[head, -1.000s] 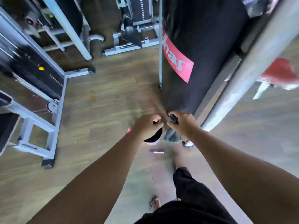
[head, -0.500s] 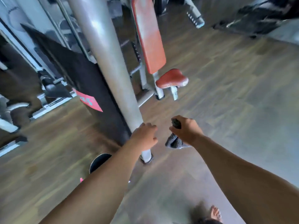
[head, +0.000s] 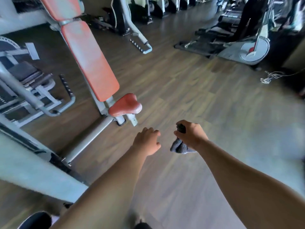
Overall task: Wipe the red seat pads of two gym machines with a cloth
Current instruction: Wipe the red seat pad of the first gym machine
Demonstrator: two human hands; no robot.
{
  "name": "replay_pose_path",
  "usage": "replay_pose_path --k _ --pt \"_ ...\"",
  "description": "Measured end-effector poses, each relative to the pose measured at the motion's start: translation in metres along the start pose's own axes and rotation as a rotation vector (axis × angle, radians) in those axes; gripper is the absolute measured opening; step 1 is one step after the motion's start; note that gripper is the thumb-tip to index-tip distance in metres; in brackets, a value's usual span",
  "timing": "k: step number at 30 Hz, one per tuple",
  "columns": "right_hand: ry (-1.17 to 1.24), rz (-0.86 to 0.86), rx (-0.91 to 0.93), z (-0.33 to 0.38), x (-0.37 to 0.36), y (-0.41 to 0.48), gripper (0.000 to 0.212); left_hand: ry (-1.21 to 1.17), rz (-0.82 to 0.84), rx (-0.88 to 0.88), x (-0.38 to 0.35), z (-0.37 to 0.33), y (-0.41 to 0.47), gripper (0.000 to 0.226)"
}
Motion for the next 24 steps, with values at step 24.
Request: replay_pose_path --k 24 --pt "-0.113 0.299 0.242 0.11 -0.04 0.475 0.033 -0.159 -0.075 0.506 0.064 0.225 0.331 0.047"
Point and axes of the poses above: each hand's wrist, its own y-axis towards the middle knuckle, its own x-axis out of the back of the hand, z = x × y, the point moved 7 cm from there along y, towards the middle knuckle, and after that the axes turned 9 degrees about -x, right-handed, at the moved point
